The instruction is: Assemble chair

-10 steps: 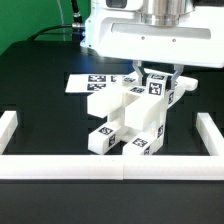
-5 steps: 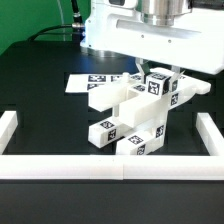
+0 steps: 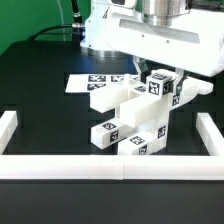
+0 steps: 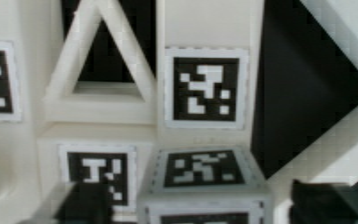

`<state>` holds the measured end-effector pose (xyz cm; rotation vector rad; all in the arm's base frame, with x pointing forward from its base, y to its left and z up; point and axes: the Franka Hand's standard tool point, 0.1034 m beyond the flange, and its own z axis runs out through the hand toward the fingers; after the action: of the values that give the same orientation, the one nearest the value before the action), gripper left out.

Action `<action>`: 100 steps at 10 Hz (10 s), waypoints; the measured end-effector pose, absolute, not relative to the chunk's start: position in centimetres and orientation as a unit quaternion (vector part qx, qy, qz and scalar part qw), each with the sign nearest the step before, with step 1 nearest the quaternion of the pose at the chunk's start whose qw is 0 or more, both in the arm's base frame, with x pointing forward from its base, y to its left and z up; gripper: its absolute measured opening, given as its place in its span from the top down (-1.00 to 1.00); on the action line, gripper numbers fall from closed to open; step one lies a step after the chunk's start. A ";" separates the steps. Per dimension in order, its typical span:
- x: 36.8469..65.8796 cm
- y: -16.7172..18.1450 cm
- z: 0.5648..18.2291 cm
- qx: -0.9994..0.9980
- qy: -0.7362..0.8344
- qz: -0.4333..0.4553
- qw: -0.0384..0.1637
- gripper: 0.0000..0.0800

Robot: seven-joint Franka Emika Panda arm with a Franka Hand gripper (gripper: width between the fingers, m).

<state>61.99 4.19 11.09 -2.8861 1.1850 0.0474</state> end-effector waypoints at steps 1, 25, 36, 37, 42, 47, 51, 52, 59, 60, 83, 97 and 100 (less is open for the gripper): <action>61.9 4.2 11.0 -0.935 0.355 0.014 0.006 -0.42; 61.8 3.4 10.7 -0.959 -0.283 0.015 0.001 0.29; 61.8 3.5 10.7 -0.998 -0.062 0.014 -0.002 -0.50; 61.8 3.6 11.2 -0.998 -0.061 0.012 -0.001 -0.50; 58.5 3.9 12.7 -0.999 -0.045 0.014 0.008 -0.62; 58.4 3.9 12.5 -0.999 -0.042 0.015 0.008 -0.62; 54.3 4.6 12.3 -1.000 -0.024 0.010 0.013 -0.62; 53.3 4.7 11.8 -1.000 -0.025 0.011 0.013 -0.62; 51.8 5.1 10.6 -1.000 -0.027 0.011 0.010 -0.62; 51.0 5.8 10.3 -1.000 -0.014 0.004 0.009 -0.62; 45.5 9.1 3.9 -0.996 0.091 0.010 0.001 -0.62; 44.7 8.6 1.3 -0.996 0.085 0.011 -0.011 -0.62; 44.5 8.6 0.7 -0.996 0.083 0.016 -0.014 -0.62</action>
Offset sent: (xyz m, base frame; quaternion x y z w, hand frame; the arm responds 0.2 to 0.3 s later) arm 0.0043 0.0040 0.0042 -0.0251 0.0133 -0.2721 0.9618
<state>44.49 8.63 0.69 -3.1581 0.2622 0.0492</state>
